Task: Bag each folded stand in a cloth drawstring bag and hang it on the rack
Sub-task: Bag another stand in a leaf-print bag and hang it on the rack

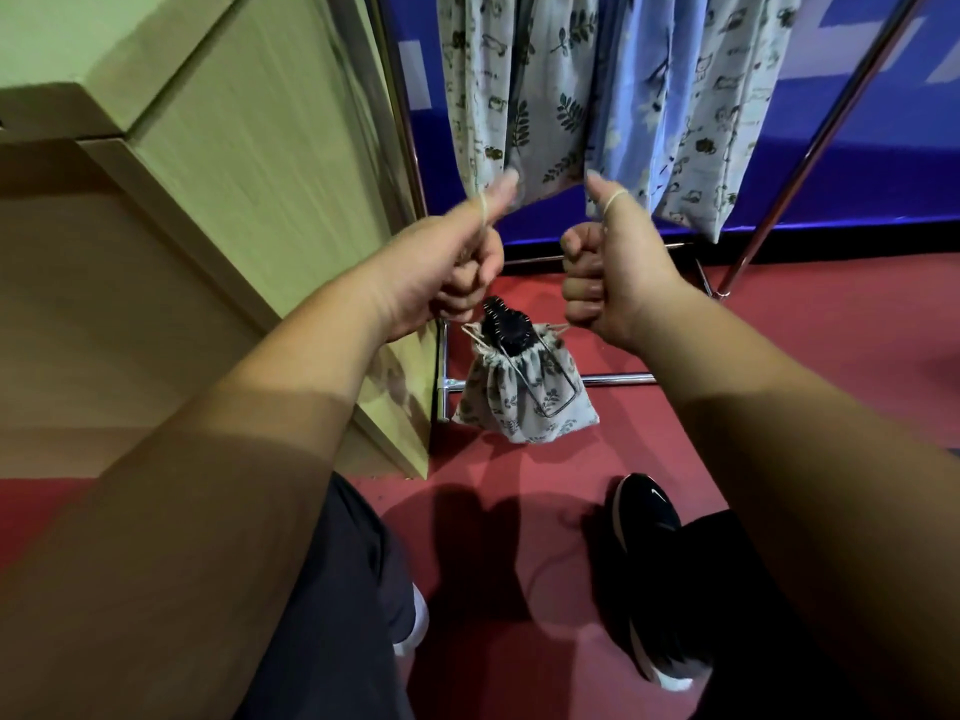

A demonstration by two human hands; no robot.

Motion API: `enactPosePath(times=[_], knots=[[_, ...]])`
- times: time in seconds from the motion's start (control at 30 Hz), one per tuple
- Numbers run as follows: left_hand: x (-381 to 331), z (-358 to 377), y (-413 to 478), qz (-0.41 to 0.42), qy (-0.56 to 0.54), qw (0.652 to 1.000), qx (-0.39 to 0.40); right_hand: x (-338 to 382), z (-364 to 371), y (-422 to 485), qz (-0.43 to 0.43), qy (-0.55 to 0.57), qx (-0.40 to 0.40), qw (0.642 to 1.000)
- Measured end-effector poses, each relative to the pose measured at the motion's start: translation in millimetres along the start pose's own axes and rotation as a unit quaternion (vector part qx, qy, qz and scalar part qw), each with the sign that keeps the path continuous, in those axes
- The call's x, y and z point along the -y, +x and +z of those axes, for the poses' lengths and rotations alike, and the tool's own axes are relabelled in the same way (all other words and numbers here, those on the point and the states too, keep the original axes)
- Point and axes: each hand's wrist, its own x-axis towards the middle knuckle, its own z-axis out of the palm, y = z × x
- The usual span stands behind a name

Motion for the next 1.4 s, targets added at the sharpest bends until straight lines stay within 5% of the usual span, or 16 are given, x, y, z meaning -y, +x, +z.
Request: enactPosePath(times=[0.2,0.3,0.77,1.0,1.1,1.4], knots=[[3.8,-7.8,-5.7,-0.031,0.257,0.964,-0.054,-4.1,-0.2,-2.9,-0.130,-0.208,-0.072,0.967],[3.5,-17.0,-10.6,-0.028,0.241,0.969,-0.043,-5.6,-2.8,-1.0,-0.168,-0.276,-0.097,0.941],[0.1,-26.6,-18.7,-0.027,0.146,0.986,-0.075,3.5,-17.2,-9.4,-0.184,-0.263,-0.100,0.942],[4.5,-17.4,-10.6,0.012,0.118,0.991,-0.057,9.8,-21.6,-4.9,-0.106,-0.170,-0.014,0.980],[5.6,-13.1,-4.6,0.033,0.115,0.991,-0.067,6.6,-23.5,-5.1,-0.083,-0.229,-0.026,0.970],[6.9,3.5,17.1,0.072,0.087,0.978,-0.177,-3.3,-21.9,2.2,-0.106,-0.224,-0.065,0.967]])
